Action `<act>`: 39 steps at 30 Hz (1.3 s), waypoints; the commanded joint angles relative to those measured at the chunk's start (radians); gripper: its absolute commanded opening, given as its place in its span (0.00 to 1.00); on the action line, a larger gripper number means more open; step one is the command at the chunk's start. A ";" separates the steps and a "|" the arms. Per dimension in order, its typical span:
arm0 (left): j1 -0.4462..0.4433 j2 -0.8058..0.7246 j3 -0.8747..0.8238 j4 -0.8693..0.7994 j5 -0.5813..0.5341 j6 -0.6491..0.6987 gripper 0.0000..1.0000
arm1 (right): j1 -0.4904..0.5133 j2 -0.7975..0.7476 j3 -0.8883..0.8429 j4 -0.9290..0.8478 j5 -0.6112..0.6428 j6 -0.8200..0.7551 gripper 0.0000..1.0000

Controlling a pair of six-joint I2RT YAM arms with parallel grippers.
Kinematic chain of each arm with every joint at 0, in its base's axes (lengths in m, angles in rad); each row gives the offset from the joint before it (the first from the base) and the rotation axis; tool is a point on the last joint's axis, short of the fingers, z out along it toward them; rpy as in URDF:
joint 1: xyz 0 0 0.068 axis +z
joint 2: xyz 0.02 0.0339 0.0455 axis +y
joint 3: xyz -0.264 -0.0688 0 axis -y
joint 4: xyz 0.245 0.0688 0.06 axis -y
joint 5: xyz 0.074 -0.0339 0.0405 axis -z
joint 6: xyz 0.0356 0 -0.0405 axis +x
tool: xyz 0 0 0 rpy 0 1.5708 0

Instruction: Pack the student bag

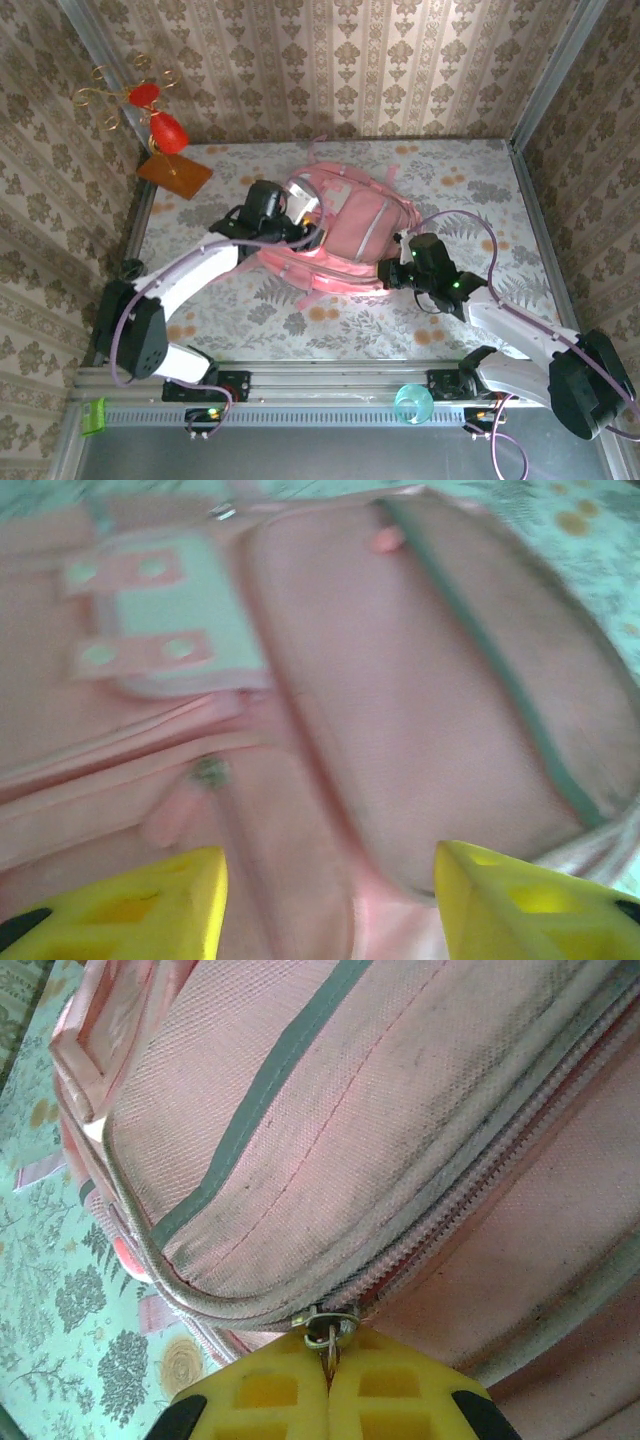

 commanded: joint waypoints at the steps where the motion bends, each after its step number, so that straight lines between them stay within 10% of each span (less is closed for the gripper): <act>1: -0.106 -0.018 -0.073 0.117 -0.005 0.281 0.64 | 0.009 -0.026 0.065 -0.013 -0.057 -0.036 0.00; 13: -0.285 0.136 0.050 0.069 -0.092 0.614 0.61 | 0.009 -0.012 0.076 0.016 -0.099 -0.012 0.00; 21: -0.315 0.237 0.122 0.061 -0.125 0.653 0.34 | 0.011 -0.023 0.068 0.015 -0.110 -0.002 0.00; 27: -0.309 0.222 0.094 0.038 -0.120 0.692 0.01 | 0.012 -0.043 0.067 -0.129 0.073 -0.013 0.00; 39: -0.238 0.090 -0.044 0.042 0.033 0.783 0.00 | -0.005 -0.034 0.083 -0.246 0.377 -0.072 0.00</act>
